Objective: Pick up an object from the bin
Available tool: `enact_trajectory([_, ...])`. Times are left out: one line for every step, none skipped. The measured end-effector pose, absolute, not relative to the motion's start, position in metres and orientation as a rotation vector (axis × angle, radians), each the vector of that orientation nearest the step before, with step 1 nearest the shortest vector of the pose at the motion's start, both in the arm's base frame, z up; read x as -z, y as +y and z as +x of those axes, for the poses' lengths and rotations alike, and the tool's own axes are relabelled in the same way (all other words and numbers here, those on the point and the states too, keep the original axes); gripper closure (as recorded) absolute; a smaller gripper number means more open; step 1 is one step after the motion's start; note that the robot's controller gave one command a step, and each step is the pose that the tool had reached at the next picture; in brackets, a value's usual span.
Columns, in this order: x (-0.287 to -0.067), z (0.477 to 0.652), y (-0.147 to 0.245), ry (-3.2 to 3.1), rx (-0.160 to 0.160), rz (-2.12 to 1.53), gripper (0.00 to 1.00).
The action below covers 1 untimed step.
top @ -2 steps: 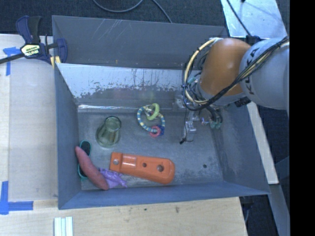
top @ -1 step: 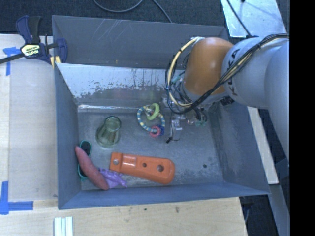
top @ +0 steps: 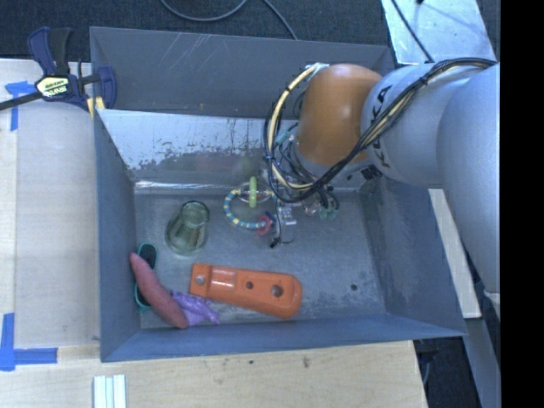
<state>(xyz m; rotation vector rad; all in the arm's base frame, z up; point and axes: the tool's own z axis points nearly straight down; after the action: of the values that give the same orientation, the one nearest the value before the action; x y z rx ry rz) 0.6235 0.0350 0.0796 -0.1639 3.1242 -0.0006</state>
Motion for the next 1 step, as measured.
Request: enact_trajectory([-0.0866,0.619,0.0953,3.098,-0.003,0.394,1.0])
